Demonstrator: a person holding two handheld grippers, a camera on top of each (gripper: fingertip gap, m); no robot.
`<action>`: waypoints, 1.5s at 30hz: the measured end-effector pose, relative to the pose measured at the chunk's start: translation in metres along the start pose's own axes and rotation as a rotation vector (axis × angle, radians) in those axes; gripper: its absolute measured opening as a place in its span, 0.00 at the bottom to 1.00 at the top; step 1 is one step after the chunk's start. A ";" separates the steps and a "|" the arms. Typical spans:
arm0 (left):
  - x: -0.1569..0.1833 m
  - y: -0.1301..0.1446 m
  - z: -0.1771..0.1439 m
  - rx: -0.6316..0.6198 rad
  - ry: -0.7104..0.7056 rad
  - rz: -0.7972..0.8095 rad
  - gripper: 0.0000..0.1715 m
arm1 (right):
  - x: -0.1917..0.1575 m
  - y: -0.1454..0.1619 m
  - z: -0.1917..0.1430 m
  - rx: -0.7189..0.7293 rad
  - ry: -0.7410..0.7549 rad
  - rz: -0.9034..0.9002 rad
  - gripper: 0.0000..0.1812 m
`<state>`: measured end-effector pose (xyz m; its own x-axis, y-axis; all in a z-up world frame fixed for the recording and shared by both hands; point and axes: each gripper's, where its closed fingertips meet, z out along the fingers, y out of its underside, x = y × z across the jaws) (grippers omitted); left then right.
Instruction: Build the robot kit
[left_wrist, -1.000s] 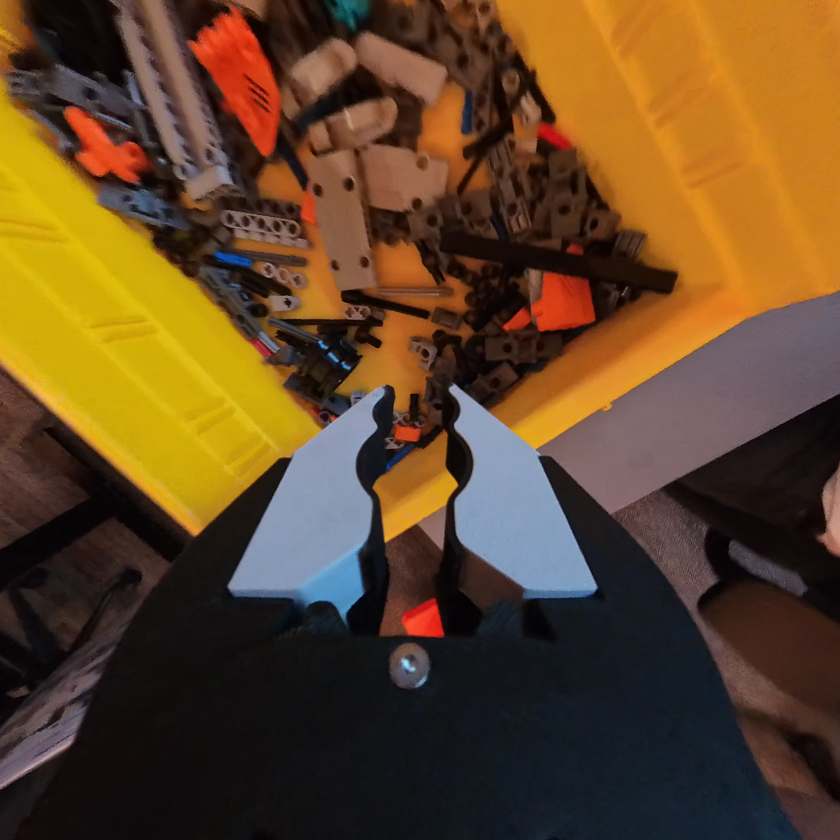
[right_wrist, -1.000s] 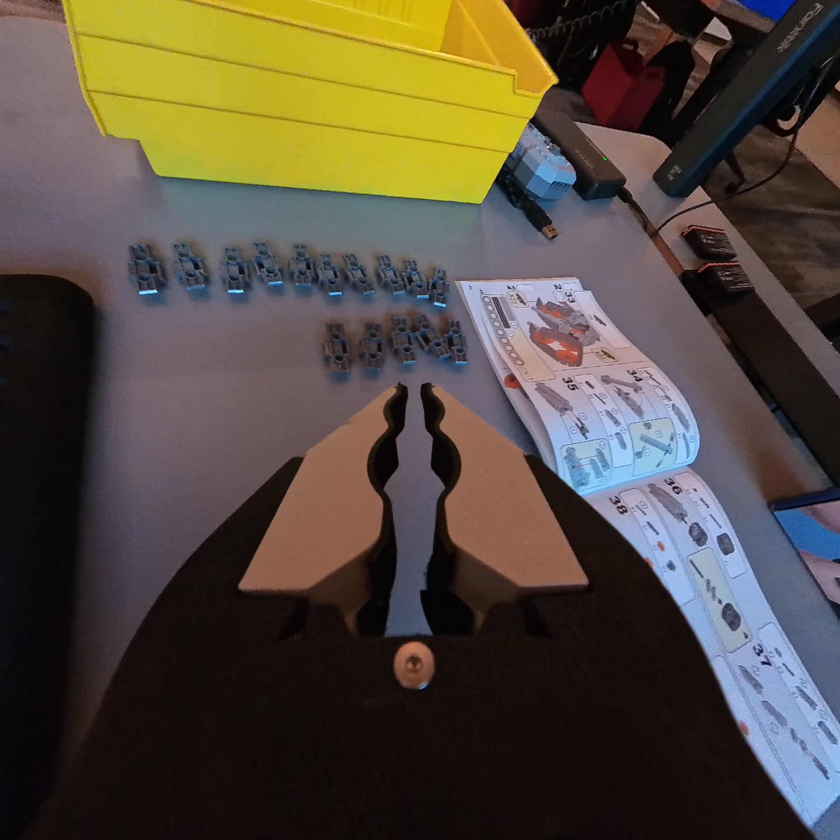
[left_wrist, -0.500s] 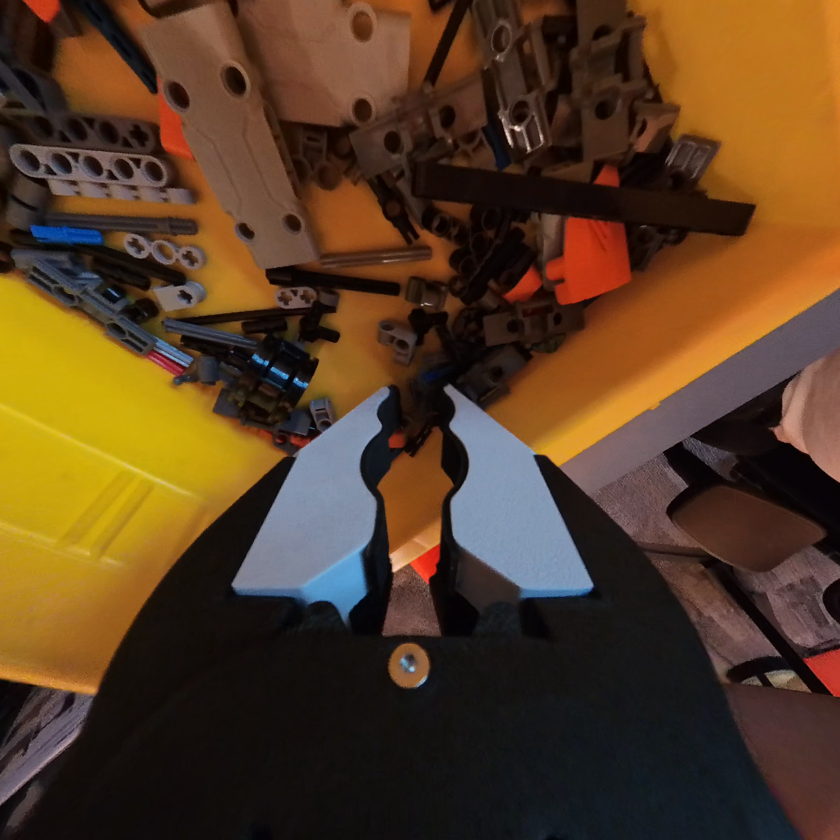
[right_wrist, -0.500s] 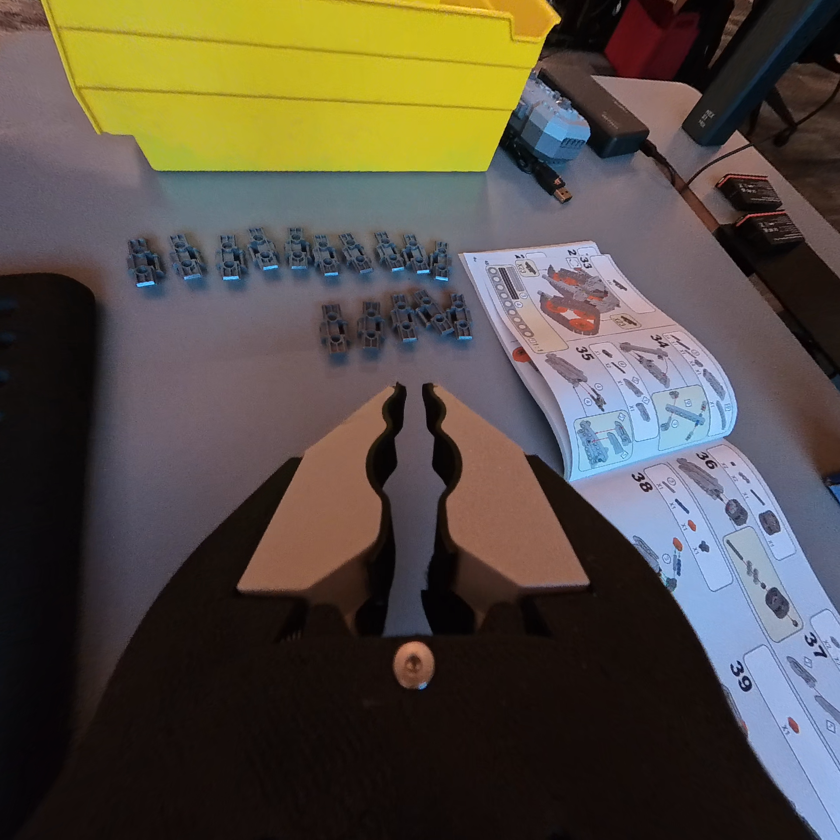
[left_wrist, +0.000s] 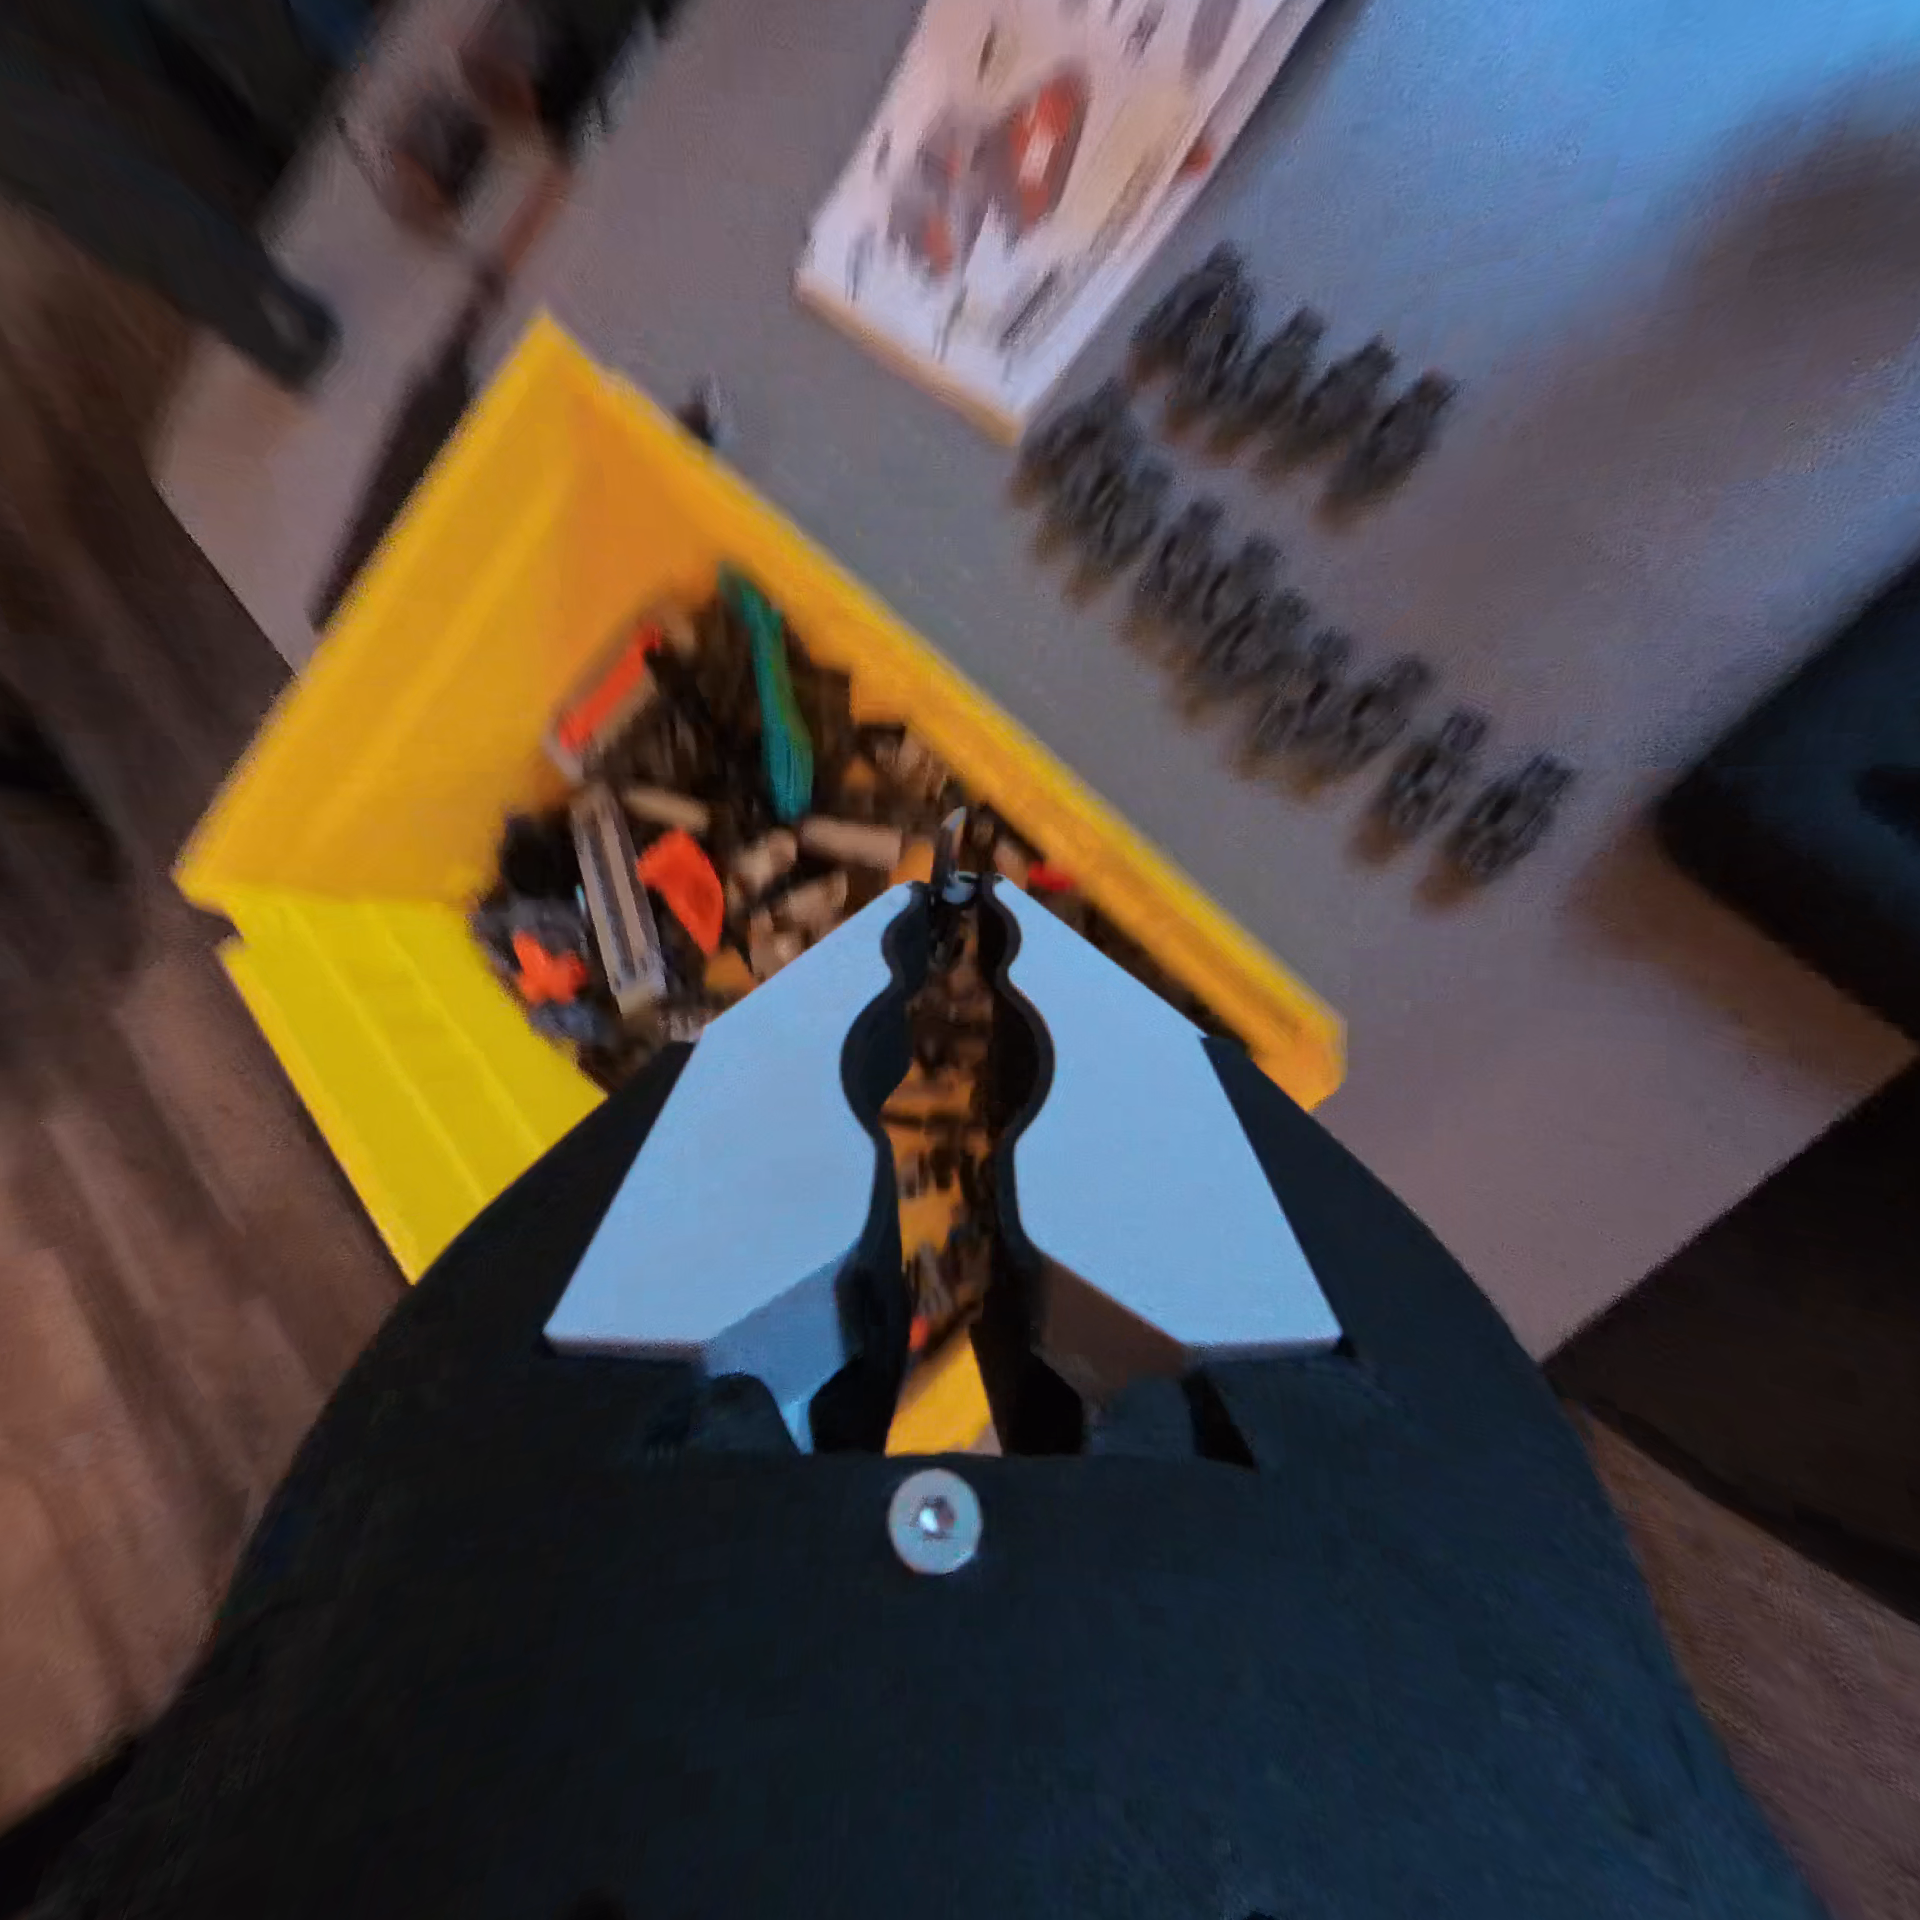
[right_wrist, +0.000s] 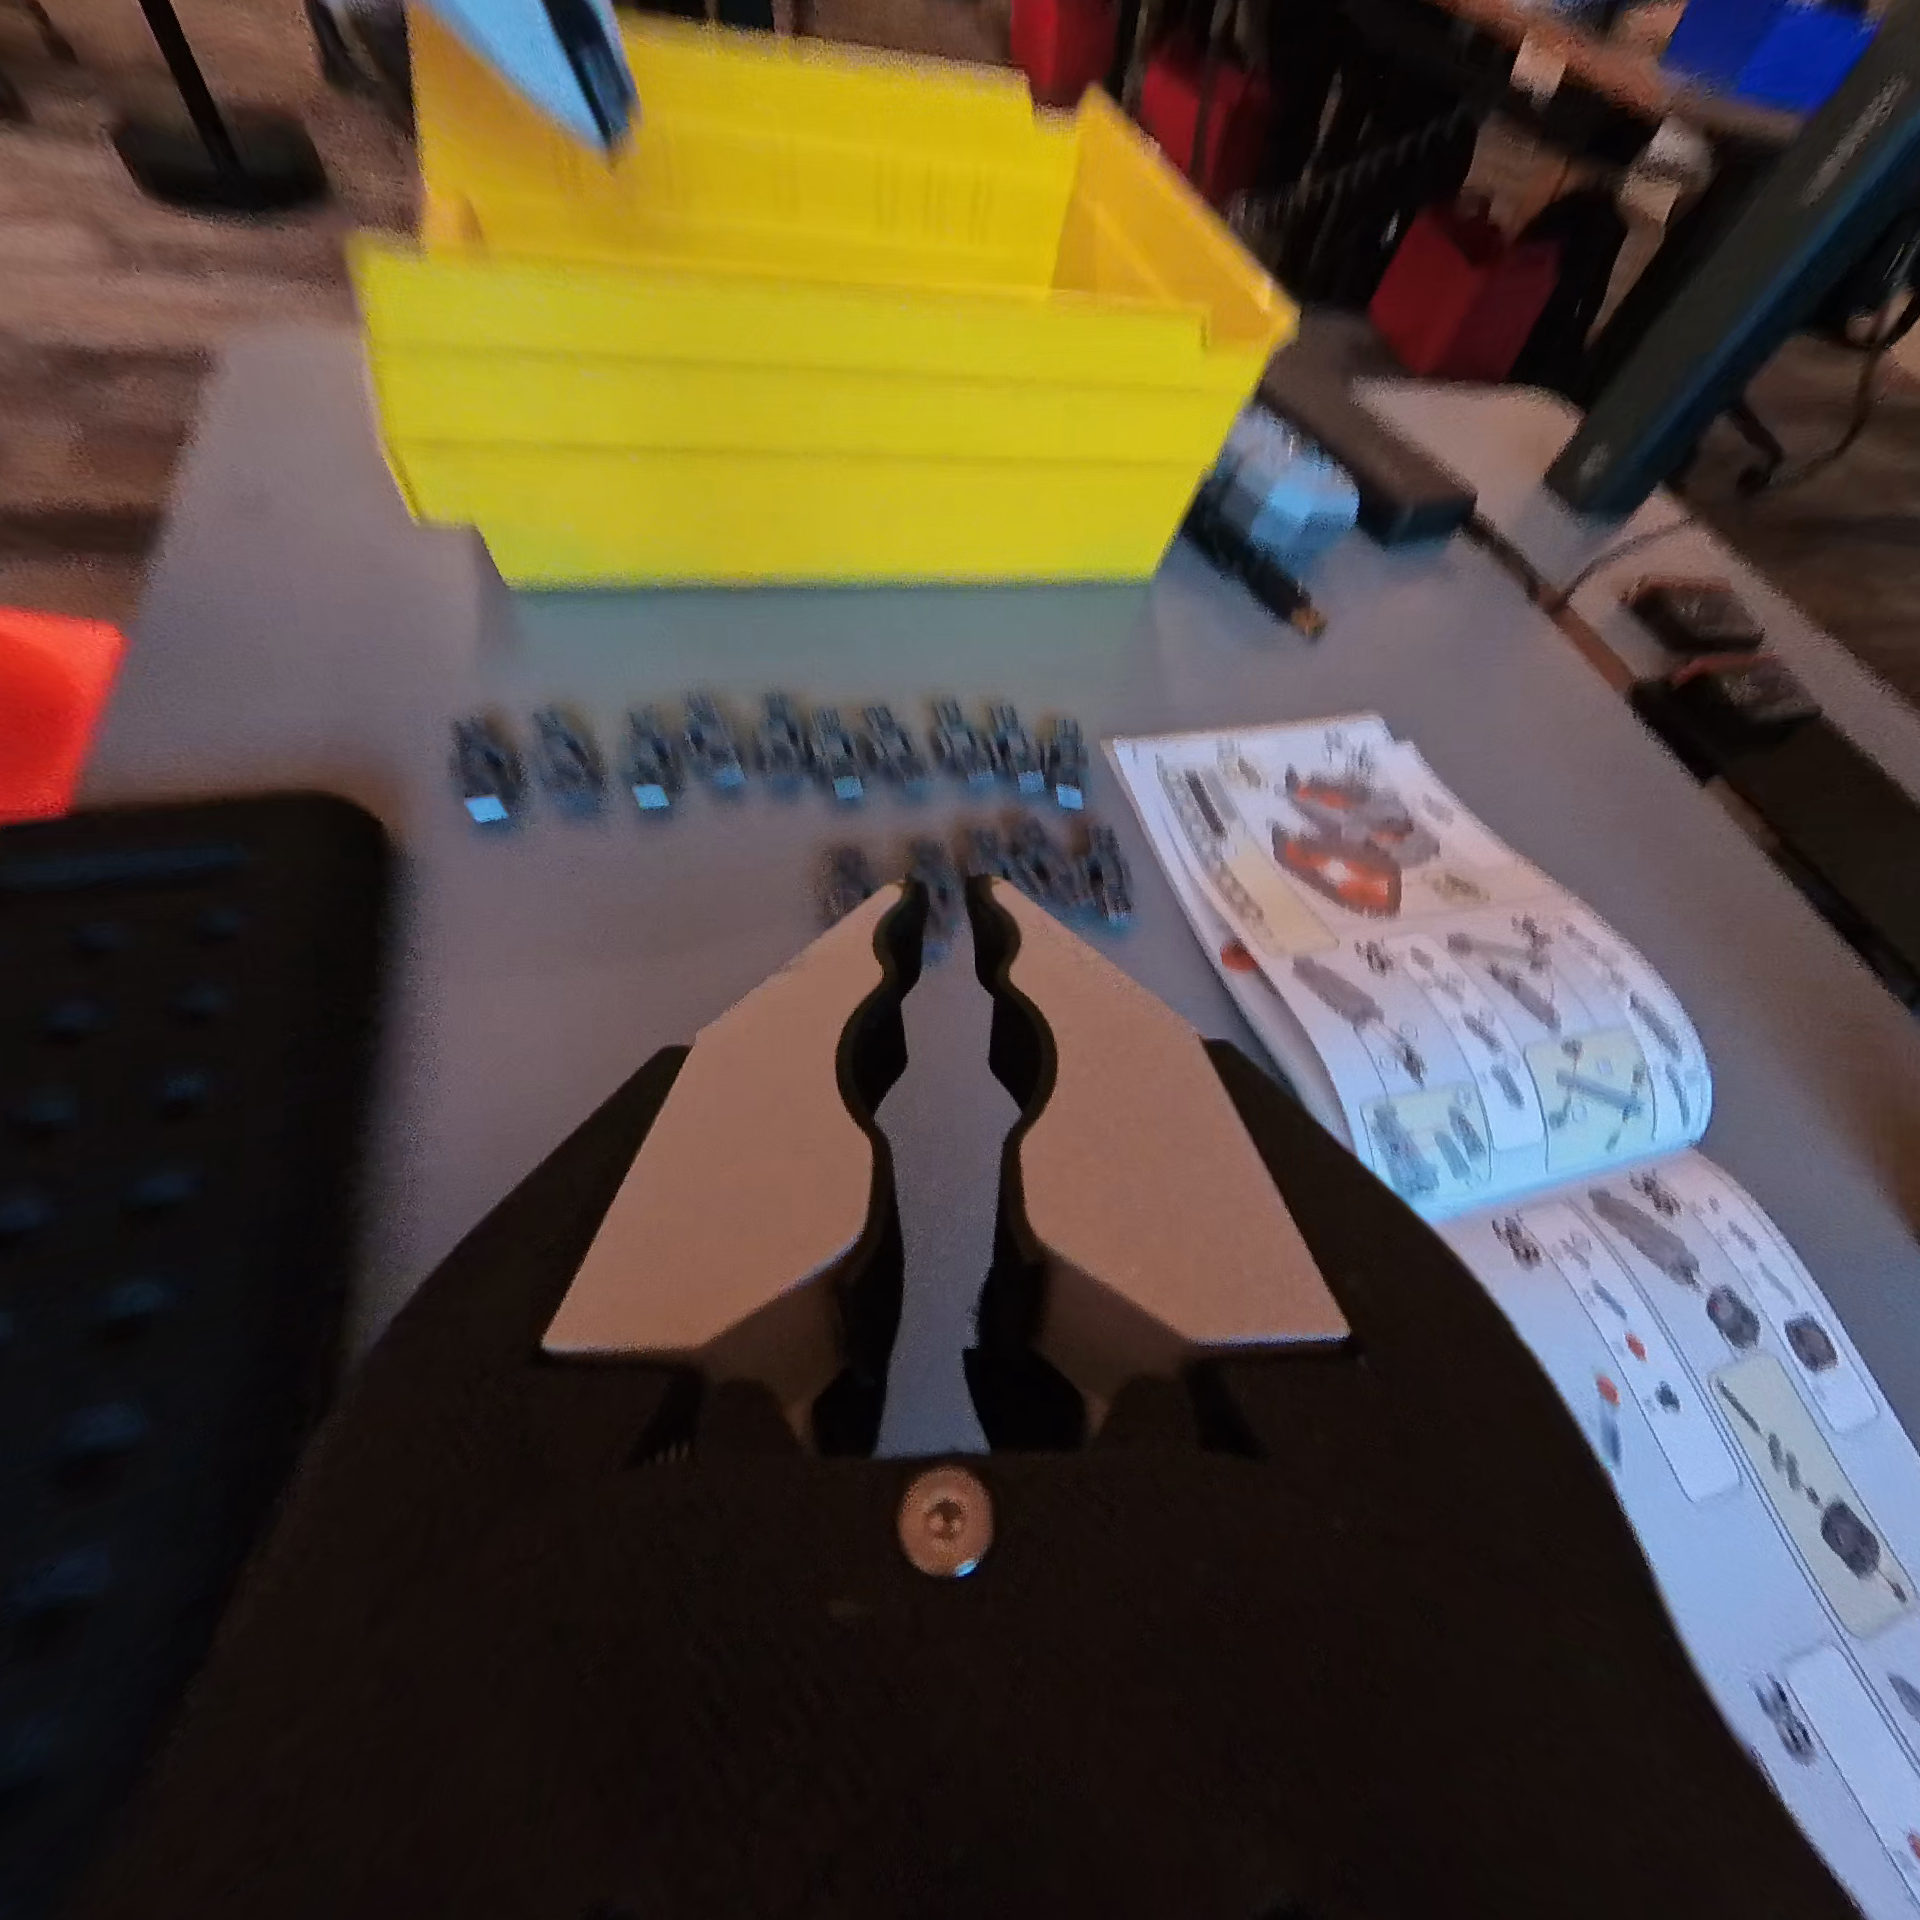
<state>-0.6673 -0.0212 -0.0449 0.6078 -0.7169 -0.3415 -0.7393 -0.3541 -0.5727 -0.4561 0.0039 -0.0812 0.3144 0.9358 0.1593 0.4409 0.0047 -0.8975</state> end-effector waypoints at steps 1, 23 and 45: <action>0.015 -0.017 -0.001 0.047 -0.014 0.071 0.03 | -0.007 -0.018 -0.003 0.071 -0.011 -0.001 0.05; 0.127 -0.104 0.022 0.175 0.001 0.428 0.04 | -0.074 -0.070 0.006 0.079 -0.050 -0.473 0.01; 0.096 -0.051 -0.020 0.168 0.055 0.134 0.14 | -0.044 0.046 0.062 -0.209 0.135 -1.147 0.02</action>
<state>-0.5773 -0.0834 -0.0338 0.4871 -0.7842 -0.3844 -0.7510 -0.1514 -0.6427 -0.5017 -0.0154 -0.1546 -0.2760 0.3757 0.8847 0.6496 0.7513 -0.1164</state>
